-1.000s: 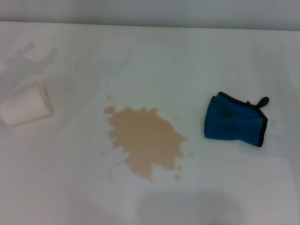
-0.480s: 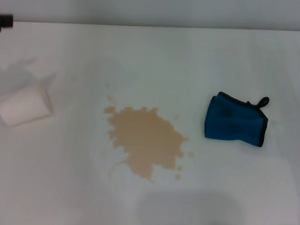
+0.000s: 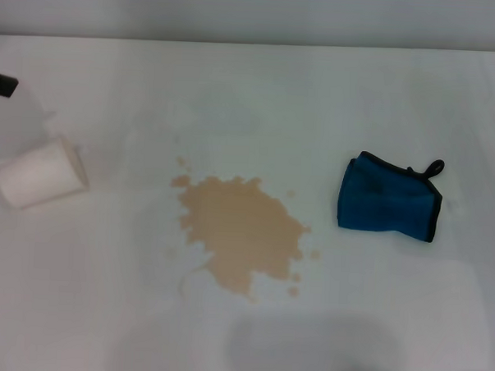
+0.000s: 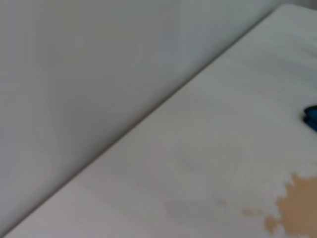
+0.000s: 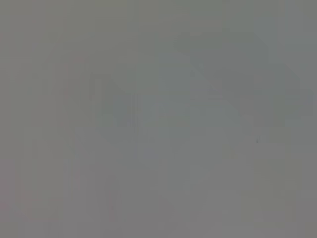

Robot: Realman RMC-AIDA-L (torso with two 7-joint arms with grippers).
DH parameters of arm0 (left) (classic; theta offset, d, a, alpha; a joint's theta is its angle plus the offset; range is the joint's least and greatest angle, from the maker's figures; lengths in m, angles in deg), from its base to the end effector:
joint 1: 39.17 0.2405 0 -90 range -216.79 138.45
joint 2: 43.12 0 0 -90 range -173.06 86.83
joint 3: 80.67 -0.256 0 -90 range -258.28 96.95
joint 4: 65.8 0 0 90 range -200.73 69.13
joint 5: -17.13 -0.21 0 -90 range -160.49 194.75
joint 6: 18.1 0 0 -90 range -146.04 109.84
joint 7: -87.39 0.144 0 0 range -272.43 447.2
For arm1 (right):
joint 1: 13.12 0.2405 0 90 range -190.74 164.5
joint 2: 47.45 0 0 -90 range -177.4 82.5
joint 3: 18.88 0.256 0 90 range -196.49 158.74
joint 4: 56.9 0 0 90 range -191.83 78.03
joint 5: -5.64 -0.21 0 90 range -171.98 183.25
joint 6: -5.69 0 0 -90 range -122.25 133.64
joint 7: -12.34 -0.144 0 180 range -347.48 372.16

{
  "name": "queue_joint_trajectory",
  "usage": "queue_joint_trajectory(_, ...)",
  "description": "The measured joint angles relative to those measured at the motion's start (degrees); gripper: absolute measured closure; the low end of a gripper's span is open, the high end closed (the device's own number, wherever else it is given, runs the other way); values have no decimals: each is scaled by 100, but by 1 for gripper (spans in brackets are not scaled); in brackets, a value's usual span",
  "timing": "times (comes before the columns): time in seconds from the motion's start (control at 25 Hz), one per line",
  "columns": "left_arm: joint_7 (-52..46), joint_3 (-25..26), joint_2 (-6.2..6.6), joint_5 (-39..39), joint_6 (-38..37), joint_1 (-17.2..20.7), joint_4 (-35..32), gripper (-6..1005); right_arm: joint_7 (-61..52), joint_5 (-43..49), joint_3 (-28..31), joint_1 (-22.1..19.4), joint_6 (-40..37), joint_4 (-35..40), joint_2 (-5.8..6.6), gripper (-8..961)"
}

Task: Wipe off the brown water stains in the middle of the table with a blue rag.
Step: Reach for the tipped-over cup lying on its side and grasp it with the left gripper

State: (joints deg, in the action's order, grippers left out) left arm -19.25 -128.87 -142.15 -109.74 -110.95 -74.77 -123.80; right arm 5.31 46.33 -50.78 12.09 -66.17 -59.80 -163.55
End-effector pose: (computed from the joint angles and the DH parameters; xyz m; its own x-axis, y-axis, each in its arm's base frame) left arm -0.2510 0.3898 0.1704 0.9025 0.4251 0.0695 0.4118 -0.8041 -0.4289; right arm 0.3783 0.3148 0.0404 0.7738 0.0512 -0.6314 -0.6334 0.0741 -0.7703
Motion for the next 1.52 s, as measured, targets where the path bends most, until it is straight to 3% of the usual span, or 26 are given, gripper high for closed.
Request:
queue_joint_trajectory(0.2,37,-468,32,-553,-266,-185,11,123,0,17,-8,4,9,-4,-1,113)
queue_joint_trajectory(0.36,45,-815,-29,-931,-271,-201,33,123,0,18,-26,54,94,-8,-6,113)
queue_joint_trajectory(0.92,475,-835,-448,-1449,435,-178,335,122,0,-13,0,152,235,-117,-9,113)
queue_joint_trajectory(1.52,813,-866,-677,-1621,1054,-216,815,122,0,-19,0,236,234,-136,-9,114)
